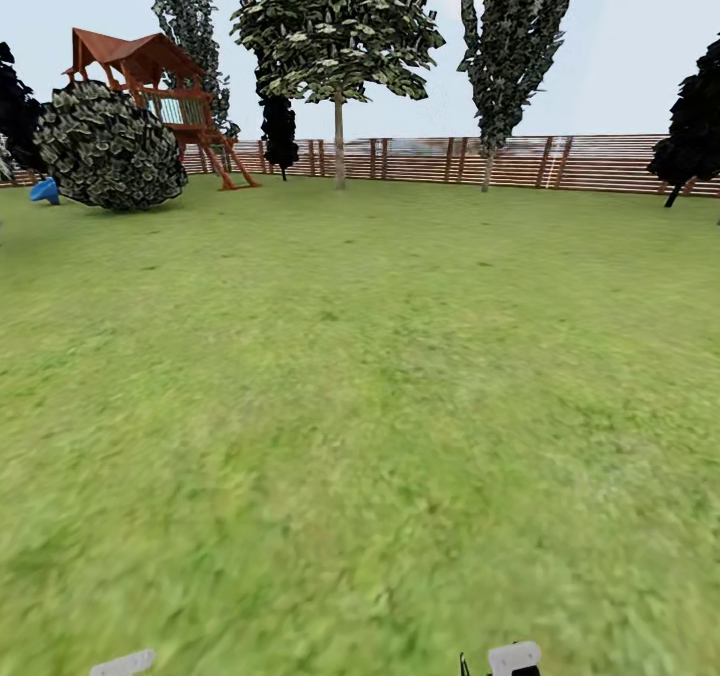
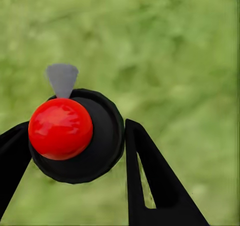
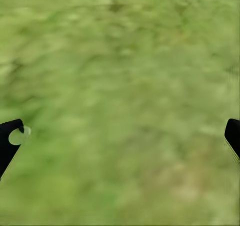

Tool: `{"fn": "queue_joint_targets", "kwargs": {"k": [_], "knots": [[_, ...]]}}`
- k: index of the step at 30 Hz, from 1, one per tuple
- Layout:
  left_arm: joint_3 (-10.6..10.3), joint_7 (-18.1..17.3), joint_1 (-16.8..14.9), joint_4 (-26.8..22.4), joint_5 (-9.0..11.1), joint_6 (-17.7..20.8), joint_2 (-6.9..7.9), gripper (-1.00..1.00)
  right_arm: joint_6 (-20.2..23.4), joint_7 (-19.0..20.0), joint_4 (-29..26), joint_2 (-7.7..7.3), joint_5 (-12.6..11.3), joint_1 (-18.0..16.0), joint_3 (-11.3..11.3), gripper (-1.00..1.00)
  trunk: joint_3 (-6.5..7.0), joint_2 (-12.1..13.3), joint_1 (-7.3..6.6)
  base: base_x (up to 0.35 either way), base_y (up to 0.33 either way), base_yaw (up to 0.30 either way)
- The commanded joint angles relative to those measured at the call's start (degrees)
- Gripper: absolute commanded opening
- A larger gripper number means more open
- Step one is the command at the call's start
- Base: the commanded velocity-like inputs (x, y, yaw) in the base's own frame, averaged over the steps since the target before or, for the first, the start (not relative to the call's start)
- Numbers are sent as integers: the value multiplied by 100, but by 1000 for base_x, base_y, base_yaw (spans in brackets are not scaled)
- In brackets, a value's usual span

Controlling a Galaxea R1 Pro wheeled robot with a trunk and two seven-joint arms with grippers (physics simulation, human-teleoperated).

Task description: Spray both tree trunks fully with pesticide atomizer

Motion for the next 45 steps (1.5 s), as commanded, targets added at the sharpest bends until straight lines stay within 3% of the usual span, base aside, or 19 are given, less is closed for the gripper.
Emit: {"fn": "queue_joint_targets", "kwargs": {"k": [1, 45], "knots": [[1, -1, 0, -1, 0, 0, 1, -100, 0, 0, 0, 0, -2, 0, 0, 100, 0, 0, 0, 335, 0, 0], [1, -1, 0, 4, 18, 0, -3, -100, 0, 0, 0, 0, -1, 1, 0, 100, 0, 0, 0, 335, 22, 0]]}}
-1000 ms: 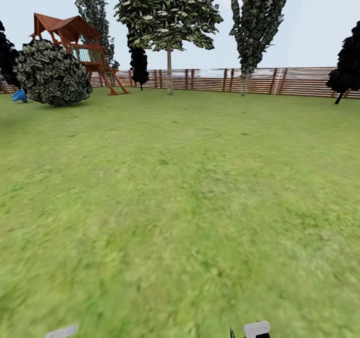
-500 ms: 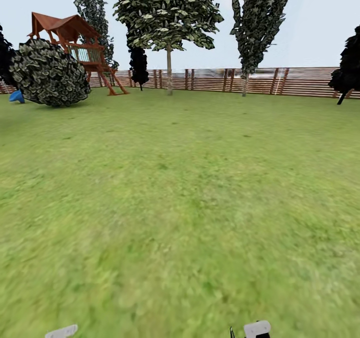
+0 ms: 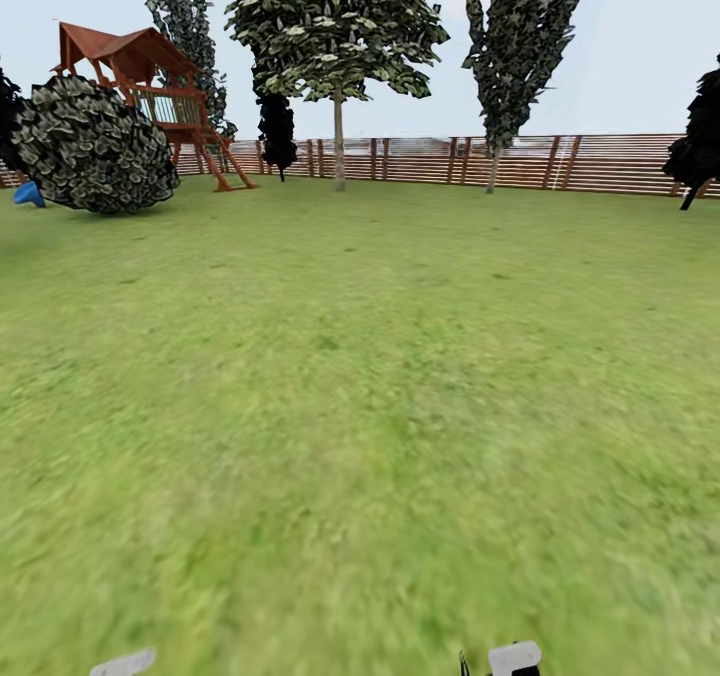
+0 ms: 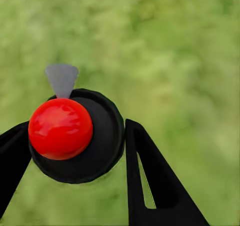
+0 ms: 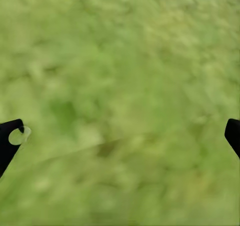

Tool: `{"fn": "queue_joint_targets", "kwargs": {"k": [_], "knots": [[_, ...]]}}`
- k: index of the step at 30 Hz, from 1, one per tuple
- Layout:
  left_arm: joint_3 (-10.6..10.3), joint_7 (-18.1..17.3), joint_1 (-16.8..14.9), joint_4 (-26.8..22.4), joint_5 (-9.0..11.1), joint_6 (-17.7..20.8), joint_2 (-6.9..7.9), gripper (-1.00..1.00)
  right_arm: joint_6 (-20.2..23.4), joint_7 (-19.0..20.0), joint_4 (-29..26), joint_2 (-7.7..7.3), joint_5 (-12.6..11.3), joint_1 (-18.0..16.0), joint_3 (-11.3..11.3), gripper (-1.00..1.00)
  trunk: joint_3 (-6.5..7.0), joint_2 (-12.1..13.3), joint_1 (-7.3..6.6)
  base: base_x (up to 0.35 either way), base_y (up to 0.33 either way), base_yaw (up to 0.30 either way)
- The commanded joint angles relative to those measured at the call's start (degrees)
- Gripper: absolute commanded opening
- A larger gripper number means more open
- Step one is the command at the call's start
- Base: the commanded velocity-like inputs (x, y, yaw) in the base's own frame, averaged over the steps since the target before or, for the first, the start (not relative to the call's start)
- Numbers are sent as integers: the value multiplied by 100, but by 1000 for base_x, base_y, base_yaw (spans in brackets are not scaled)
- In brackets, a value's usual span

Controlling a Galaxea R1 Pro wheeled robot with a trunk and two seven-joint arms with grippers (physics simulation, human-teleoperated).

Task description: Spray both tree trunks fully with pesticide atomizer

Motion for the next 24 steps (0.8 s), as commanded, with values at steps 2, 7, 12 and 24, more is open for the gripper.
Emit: {"fn": "queue_joint_targets", "kwargs": {"k": [2, 7, 12, 24], "knots": [[1, -1, 0, 0, 1, 0, 0, -100, 0, 0, 0, 0, 0, 0, 0, 100, 0, 0, 0, 335, 113, 0], [1, -1, 0, -1, 0, 0, 0, -100, 0, 0, 0, 0, -2, 2, 0, 100, 0, 0, 0, 335, 106, 0], [1, -1, 0, 0, 1, 1, 0, -100, 0, -1, 0, 0, -1, -1, 0, 100, 0, 0, 0, 335, 104, 0], [1, -1, 0, 0, 1, 0, 0, -100, 0, 0, 0, 0, 0, 3, 0, 100, 0, 0, 0, 335, 103, 0]]}}
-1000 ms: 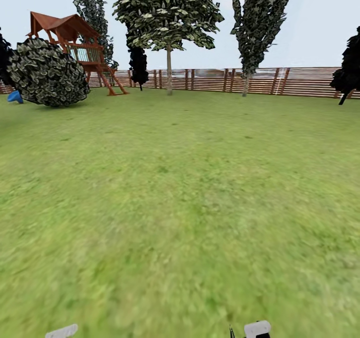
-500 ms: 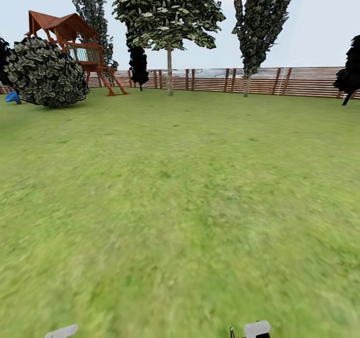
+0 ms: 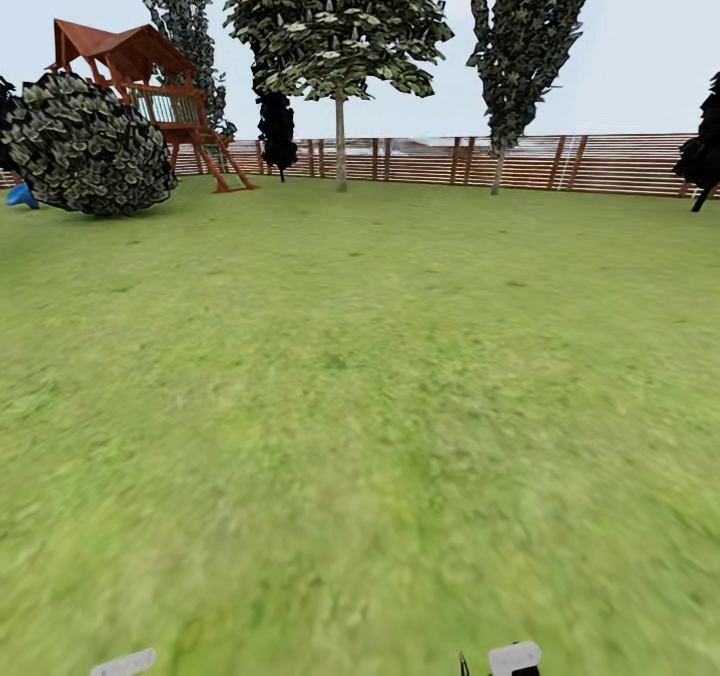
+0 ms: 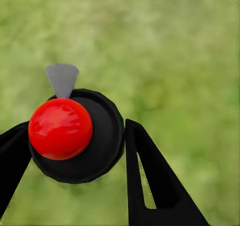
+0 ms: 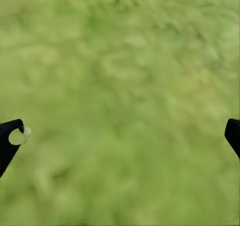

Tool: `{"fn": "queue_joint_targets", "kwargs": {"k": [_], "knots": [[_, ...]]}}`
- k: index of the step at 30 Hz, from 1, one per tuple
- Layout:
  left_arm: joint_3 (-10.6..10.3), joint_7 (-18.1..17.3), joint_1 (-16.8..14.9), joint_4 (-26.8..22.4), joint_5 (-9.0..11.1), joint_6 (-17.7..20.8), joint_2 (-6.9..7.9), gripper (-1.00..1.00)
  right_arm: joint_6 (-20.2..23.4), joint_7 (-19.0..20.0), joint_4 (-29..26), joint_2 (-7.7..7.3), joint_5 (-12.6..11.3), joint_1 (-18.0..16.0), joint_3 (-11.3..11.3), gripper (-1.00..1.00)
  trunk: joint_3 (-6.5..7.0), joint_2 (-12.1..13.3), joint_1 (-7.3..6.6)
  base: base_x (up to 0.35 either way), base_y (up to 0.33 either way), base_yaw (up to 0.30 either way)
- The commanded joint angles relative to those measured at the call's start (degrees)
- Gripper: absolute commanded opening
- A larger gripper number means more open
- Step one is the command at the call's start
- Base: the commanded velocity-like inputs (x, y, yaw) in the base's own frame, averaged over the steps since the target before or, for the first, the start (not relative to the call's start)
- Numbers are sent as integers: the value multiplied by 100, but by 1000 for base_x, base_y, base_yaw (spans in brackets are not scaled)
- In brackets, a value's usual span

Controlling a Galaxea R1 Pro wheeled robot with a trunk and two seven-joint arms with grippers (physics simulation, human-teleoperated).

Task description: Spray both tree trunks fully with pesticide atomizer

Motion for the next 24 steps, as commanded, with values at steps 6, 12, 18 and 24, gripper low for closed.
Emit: {"fn": "queue_joint_targets", "kwargs": {"k": [6, 12, 18, 24], "knots": [[3, -1, 0, -3, 1, 0, 0, -100, 0, 0, 0, 0, 0, -3, 0, 100, 0, 0, 0, 335, 103, 0], [1, -1, 0, -2, 1, 0, 0, -100, 0, 0, 0, 0, 0, -1, 0, 100, 0, 0, 0, 335, 103, 0], [1, -1, 0, -1, 1, 0, 0, -100, 0, 0, 0, 0, -1, -1, 0, 100, 0, 0, 0, 335, 103, 0], [1, -1, 0, 3, 1, 0, -1, -100, 0, 0, 0, 0, -1, -2, 0, 100, 0, 0, 0, 335, 101, 0]]}}
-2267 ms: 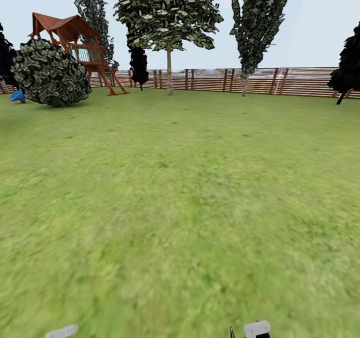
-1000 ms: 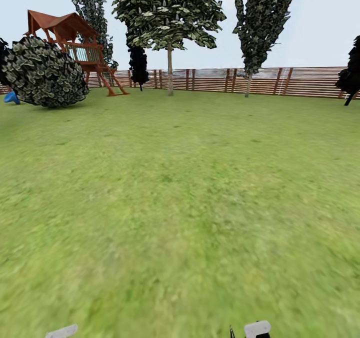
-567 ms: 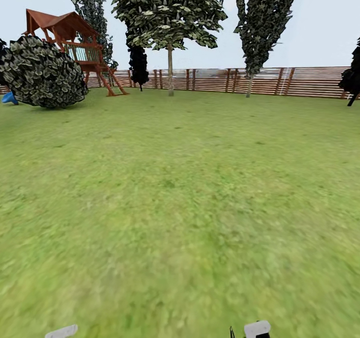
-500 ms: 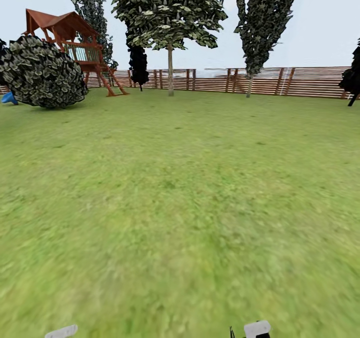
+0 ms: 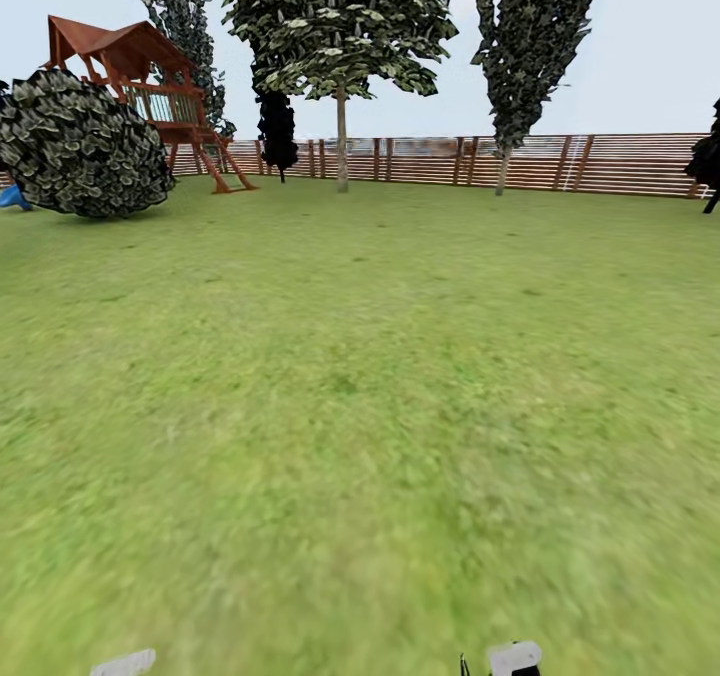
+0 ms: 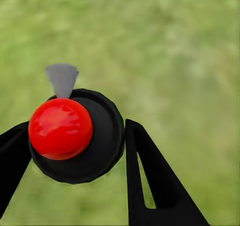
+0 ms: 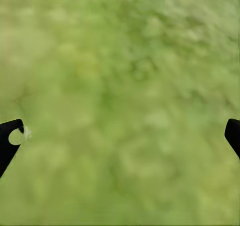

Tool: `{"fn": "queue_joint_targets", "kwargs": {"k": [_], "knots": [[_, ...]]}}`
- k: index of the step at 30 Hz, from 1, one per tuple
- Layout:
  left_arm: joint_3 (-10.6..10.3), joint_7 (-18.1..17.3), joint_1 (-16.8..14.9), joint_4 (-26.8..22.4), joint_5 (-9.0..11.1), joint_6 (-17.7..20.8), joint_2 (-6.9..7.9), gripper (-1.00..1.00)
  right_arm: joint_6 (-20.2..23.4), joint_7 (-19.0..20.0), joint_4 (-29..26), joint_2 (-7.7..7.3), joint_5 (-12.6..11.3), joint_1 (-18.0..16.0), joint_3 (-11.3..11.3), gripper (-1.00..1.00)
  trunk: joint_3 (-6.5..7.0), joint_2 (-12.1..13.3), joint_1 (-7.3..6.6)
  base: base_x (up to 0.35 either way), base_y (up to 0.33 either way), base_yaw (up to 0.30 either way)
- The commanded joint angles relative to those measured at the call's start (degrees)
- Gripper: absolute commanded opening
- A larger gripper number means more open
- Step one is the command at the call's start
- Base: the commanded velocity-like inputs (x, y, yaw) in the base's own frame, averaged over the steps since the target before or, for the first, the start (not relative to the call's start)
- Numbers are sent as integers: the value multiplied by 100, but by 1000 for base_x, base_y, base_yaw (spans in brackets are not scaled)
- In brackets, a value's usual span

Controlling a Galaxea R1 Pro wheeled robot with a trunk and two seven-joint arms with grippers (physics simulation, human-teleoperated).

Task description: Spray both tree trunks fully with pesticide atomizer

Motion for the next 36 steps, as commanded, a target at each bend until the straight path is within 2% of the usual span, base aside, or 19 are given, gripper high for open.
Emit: {"fn": "queue_joint_targets", "kwargs": {"k": [1, 36], "knots": [[1, -1, 0, 0, 1, 0, 0, -100, 0, 0, 0, 0, 2, 2, 0, 100, 0, 0, 0, 335, 100, 0], [8, -1, 0, 0, 10, 0, 1, -100, 0, 0, 0, 0, 1, 1, 0, 100, 0, 0, 0, 335, 89, 0]]}}
